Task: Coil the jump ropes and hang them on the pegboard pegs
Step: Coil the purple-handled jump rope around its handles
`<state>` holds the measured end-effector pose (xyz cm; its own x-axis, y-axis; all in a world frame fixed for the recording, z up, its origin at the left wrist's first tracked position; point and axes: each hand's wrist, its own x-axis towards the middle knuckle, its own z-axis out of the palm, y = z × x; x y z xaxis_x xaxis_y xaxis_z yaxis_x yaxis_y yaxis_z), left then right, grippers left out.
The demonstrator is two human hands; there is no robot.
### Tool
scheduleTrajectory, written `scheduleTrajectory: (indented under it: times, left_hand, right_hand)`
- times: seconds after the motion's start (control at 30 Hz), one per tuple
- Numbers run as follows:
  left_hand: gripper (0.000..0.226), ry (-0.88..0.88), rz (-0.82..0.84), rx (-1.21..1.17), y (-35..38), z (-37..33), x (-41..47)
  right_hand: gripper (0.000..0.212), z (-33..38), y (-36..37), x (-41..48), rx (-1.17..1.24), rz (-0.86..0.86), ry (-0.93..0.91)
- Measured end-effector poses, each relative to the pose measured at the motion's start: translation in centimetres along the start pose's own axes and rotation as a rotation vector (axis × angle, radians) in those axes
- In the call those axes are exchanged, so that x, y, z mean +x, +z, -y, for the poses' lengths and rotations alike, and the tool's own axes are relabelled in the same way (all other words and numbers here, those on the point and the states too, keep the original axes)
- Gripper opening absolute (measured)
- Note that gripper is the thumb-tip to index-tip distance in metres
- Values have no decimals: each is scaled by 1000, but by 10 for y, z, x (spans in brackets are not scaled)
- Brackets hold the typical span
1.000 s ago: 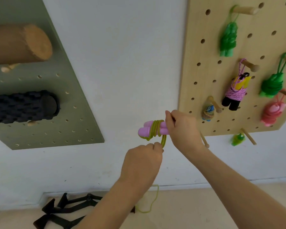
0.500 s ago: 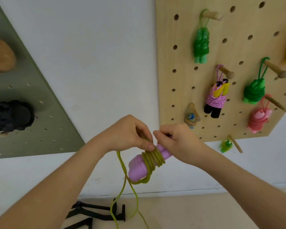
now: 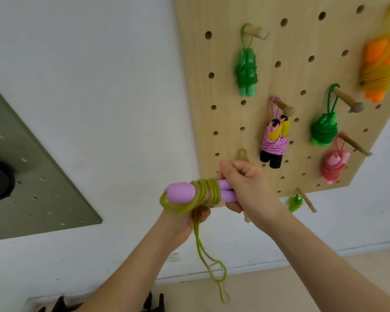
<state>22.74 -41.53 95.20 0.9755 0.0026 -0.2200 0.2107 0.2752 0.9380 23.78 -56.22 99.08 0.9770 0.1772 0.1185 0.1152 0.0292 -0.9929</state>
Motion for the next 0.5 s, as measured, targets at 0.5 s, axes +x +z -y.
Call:
scheduleTrajectory:
  times: [0.5]
  left_hand:
    - [35, 496, -215, 1687, 17, 23, -27]
  right_hand:
    - [38, -31, 19, 41, -268, -438, -74]
